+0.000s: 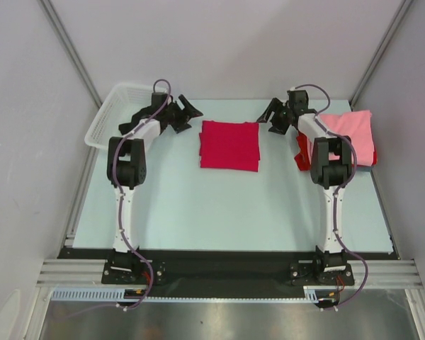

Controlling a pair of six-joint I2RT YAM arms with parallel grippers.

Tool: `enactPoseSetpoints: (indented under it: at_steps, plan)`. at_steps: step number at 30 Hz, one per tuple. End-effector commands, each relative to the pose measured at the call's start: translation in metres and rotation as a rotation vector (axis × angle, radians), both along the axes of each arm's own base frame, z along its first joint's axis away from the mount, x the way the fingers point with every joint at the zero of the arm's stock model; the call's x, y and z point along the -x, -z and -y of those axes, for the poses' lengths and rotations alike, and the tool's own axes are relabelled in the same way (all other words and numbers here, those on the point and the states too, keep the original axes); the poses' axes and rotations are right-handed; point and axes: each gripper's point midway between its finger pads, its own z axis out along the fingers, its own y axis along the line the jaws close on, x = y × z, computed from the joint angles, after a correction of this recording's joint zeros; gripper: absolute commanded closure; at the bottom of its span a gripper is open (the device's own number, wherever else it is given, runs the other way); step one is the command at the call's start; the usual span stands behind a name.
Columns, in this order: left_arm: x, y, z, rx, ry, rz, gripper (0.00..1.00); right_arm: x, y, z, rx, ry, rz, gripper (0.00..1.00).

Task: Fold and stack the t-shirts
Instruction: Neatly place the folded tshirt to the corner

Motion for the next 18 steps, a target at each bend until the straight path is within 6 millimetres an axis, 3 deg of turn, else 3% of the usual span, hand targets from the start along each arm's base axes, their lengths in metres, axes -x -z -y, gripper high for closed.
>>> enactPoseSetpoints:
  at_steps: [1, 4, 9, 10, 12, 13, 18]
  plan:
    - [0.004, -0.043, -0.001, -0.07, 0.011, 0.136, 0.09, -0.009, -0.037, -0.008, -0.011, -0.032, 0.141, 0.26]
    - [0.012, -0.039, 0.0, -0.099, 0.023, 0.143, 0.09, -0.004, -0.017, -0.016, -0.011, -0.063, 0.108, 0.3]
    - [0.011, -0.019, 0.008, -0.12, 0.021, 0.116, 0.12, -0.007, 0.0, -0.029, -0.008, -0.072, 0.093, 0.31]
    - [0.009, -0.018, 0.011, -0.126, 0.016, 0.113, 0.15, -0.006, 0.016, -0.031, 0.006, -0.067, 0.061, 0.32]
    - [0.008, -0.002, 0.017, -0.138, 0.014, 0.084, 0.18, -0.009, 0.025, -0.034, 0.02, -0.061, 0.035, 0.35]
    - [0.005, -0.003, 0.019, -0.137, 0.003, 0.078, 0.2, -0.016, 0.02, -0.034, 0.033, -0.048, 0.047, 0.36]
    - [0.004, 0.022, 0.035, -0.138, 0.008, 0.042, 0.31, -0.013, 0.046, -0.036, 0.037, -0.032, -0.007, 0.43]
